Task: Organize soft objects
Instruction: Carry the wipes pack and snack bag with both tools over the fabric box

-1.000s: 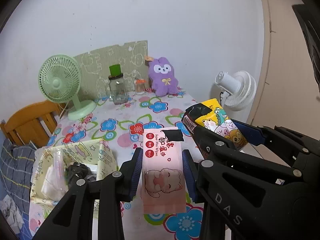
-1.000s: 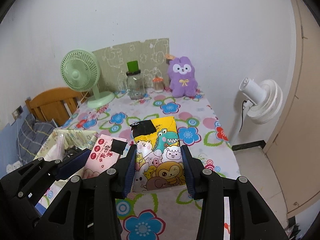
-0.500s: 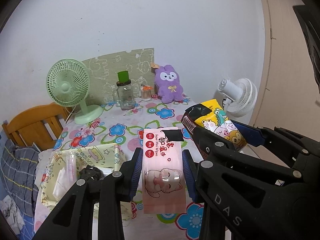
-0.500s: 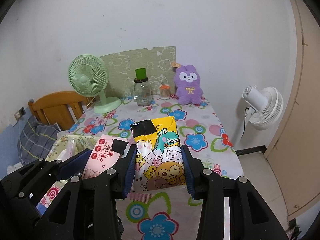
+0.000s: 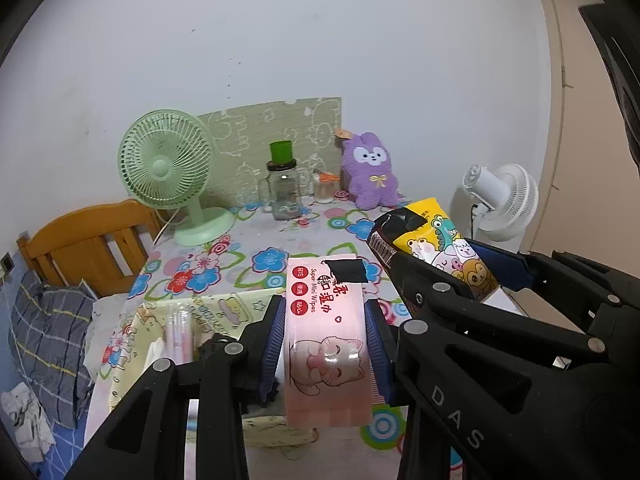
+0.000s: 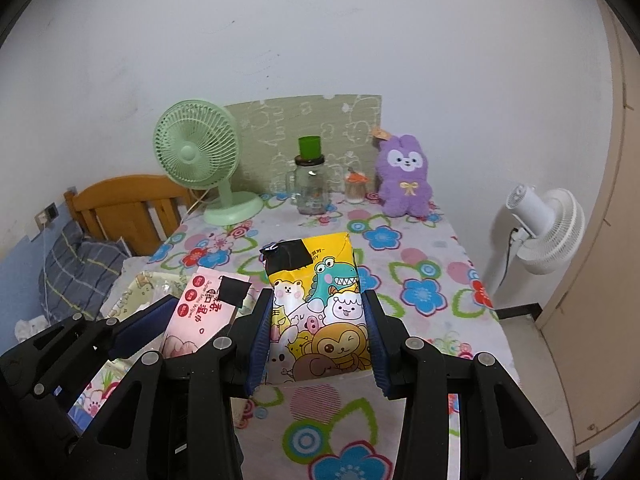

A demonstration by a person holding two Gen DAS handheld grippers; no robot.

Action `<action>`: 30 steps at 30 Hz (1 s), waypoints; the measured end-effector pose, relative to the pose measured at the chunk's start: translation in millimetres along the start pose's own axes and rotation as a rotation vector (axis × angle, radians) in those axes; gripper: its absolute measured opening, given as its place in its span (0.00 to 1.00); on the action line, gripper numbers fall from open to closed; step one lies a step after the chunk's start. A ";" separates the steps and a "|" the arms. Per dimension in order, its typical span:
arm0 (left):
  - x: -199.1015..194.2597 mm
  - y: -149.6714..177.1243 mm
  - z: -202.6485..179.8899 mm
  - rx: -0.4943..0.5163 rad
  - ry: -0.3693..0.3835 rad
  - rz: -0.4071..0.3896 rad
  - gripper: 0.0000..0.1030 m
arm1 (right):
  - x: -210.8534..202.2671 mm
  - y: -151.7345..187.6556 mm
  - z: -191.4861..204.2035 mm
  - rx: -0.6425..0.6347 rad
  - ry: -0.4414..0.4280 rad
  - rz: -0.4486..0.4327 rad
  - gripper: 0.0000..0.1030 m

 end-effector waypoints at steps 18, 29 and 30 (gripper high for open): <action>30.4 5.6 59.7 -0.046 -0.077 0.043 0.39 | 49.7 -7.7 50.8 -0.043 -0.091 0.051 0.45; 53.4 17.6 93.3 -0.079 -0.114 0.105 0.39 | 77.1 -1.3 83.3 -0.074 -0.150 0.097 0.45; 55.3 18.7 95.0 -0.080 -0.112 0.110 0.39 | 78.3 -0.6 85.3 -0.076 -0.153 0.100 0.45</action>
Point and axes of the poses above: each gripper's, at about its wrist camera, not at the fingertips, and x roughly the way its jaws point, z to its left, y to its underside, the point moved 7 cm from there along x, roughly the way its jaws point, and after that the axes turned 6 degrees about -x, right-handed, at the moved point
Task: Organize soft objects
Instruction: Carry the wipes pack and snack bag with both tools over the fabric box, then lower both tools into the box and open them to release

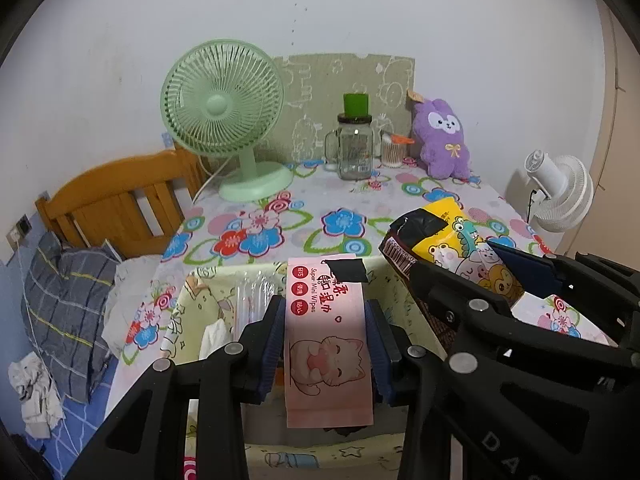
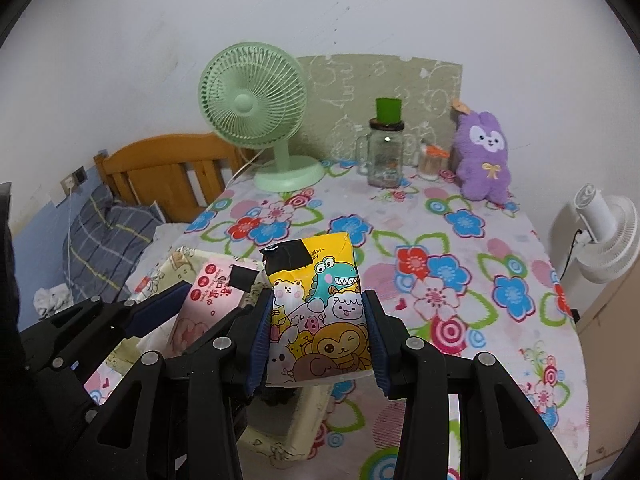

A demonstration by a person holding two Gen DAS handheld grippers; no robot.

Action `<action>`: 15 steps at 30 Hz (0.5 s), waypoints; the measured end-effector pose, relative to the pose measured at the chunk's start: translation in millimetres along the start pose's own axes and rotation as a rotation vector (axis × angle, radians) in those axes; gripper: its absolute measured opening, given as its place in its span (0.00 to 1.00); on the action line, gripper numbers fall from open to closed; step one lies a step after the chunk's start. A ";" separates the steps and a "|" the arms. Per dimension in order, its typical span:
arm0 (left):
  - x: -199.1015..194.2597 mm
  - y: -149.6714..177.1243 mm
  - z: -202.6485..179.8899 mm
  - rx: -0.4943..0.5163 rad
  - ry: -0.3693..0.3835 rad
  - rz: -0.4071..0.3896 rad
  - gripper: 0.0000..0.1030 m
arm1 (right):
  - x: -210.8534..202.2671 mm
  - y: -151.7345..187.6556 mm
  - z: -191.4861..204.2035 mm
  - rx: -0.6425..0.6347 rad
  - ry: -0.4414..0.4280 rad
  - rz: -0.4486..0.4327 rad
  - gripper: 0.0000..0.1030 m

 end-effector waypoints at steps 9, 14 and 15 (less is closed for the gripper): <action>19.9 12.0 19.1 -0.016 -0.020 0.052 0.40 | 17.7 6.0 15.3 -0.030 -0.021 0.044 0.45; 25.0 18.0 29.9 -0.026 -0.037 0.061 0.49 | 30.0 9.1 25.2 -0.046 -0.044 0.070 0.45; 24.6 18.8 31.8 -0.028 -0.040 0.059 0.63 | 32.1 9.5 27.3 -0.048 -0.049 0.074 0.45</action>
Point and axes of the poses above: each gripper's, at about its wrist camera, not at the fingertips, and x roughly the way its jaws point, z to its left, y to its underside, the point moved 7 cm from there along x, roughly the way its jaws point, and after that the axes turned 6 degrees about -x, right-handed, at the moved point
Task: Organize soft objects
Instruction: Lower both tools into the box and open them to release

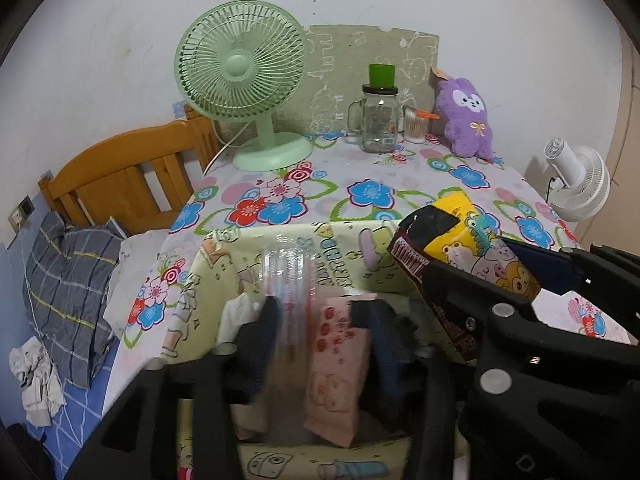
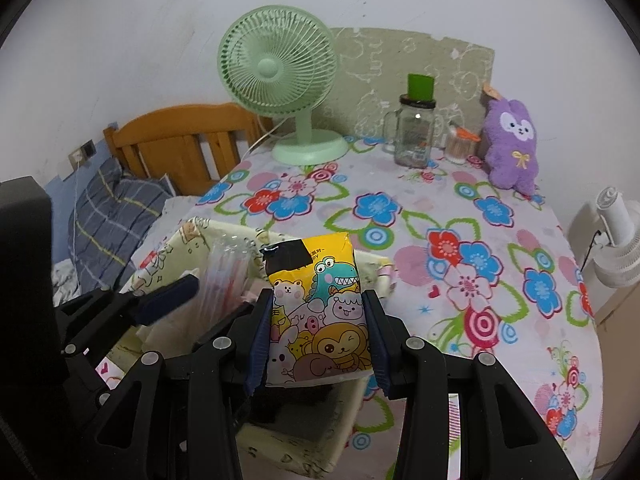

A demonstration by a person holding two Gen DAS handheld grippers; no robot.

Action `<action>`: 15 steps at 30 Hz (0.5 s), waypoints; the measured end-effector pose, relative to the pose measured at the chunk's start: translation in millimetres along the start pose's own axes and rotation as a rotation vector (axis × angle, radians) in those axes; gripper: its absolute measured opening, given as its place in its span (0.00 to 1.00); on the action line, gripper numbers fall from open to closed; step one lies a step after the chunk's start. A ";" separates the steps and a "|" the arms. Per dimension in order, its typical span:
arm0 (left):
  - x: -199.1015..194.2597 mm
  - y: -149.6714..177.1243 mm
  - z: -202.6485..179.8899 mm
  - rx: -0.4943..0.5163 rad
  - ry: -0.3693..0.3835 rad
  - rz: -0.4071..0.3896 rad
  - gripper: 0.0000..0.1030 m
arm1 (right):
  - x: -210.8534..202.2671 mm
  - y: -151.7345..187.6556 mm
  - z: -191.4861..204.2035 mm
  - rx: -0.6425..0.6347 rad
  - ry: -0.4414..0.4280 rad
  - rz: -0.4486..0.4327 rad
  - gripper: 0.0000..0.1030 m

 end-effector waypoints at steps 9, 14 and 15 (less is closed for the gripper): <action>-1.3 4.9 12.5 -0.026 0.004 0.007 0.77 | 17.9 -1.9 17.1 -0.023 -0.048 0.024 0.46; -1.0 7.5 15.9 -0.028 0.000 0.021 0.80 | 21.0 -4.6 23.9 -0.060 -0.042 0.024 0.49; -1.3 7.9 16.1 -0.025 -0.002 0.020 0.81 | 21.1 -4.4 24.0 -0.063 -0.044 0.025 0.51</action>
Point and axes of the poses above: each gripper's, at about its wrist camera, not at the fingertips, and x roughly the way its jaws point, z to its left, y to its underside, the point moved 7 cm from there along x, roughly the way its jaws point, and after that the axes turned 6 degrees about -x, right-handed, at the moved point
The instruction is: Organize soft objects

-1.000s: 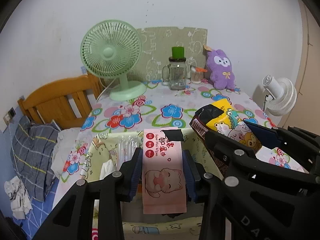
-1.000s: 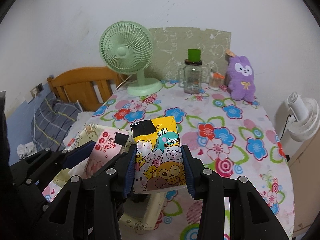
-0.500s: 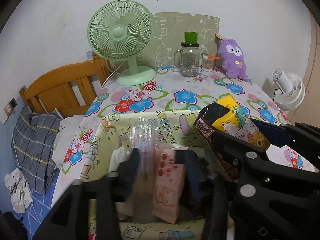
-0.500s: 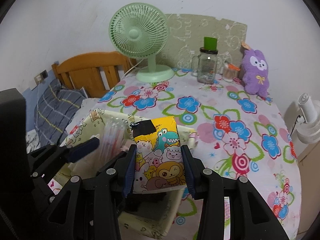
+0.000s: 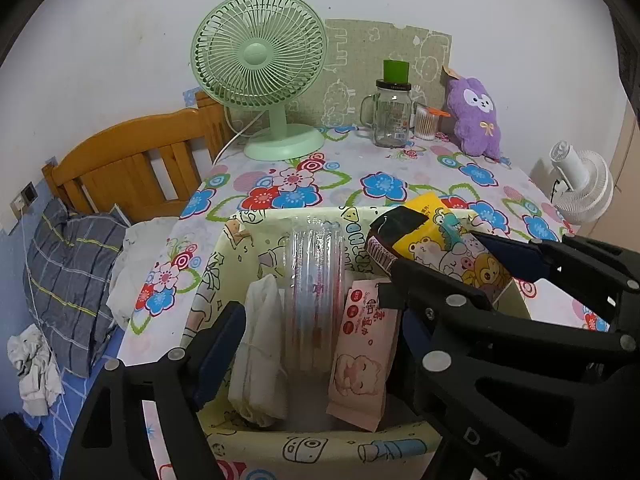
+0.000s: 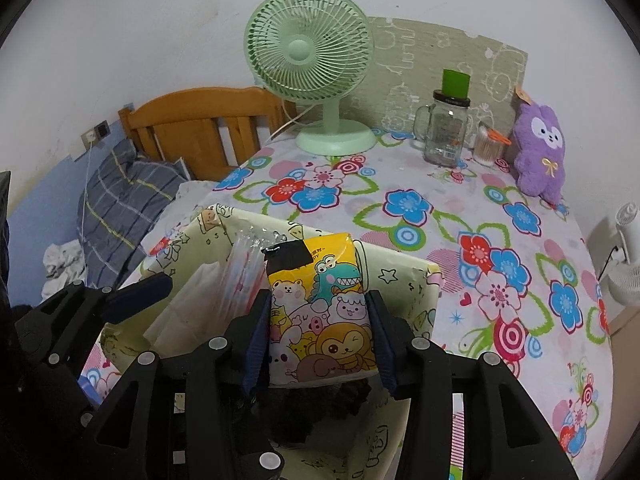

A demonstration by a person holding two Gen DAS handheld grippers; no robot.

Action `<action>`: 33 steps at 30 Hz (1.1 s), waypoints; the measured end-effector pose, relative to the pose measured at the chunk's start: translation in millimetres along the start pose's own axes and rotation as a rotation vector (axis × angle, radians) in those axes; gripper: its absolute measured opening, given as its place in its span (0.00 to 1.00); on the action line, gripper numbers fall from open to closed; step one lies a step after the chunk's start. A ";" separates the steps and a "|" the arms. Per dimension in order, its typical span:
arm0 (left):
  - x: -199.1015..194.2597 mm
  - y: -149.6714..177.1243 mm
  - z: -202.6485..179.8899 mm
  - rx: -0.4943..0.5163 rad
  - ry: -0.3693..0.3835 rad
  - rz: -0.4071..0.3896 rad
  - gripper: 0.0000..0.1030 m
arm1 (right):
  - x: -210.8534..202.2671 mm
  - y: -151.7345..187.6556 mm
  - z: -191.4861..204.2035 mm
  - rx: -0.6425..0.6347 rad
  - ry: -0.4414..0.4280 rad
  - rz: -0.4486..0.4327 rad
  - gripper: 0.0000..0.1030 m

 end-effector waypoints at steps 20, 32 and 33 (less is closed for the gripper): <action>-25.3 1.8 -26.6 0.049 -0.006 -0.055 0.92 | -28.6 11.1 -18.7 0.030 0.026 -0.030 0.82; -51.3 -1.9 -58.3 0.064 0.028 -0.109 0.95 | -70.5 20.9 -47.4 0.076 0.078 -0.083 0.86; -53.6 -2.6 -60.6 0.063 0.030 -0.114 0.96 | -74.1 21.2 -49.8 0.080 0.084 -0.090 0.87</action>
Point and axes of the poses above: each gripper's, at about its wrist camera, not at the fingertips, and x roughly the way its jaws point, z to its left, y to its underside, the point moved 7 cm from there along x, roughly the way its jaws point, and after that the axes turned 6 degrees about -x, right-handed, at the moved point
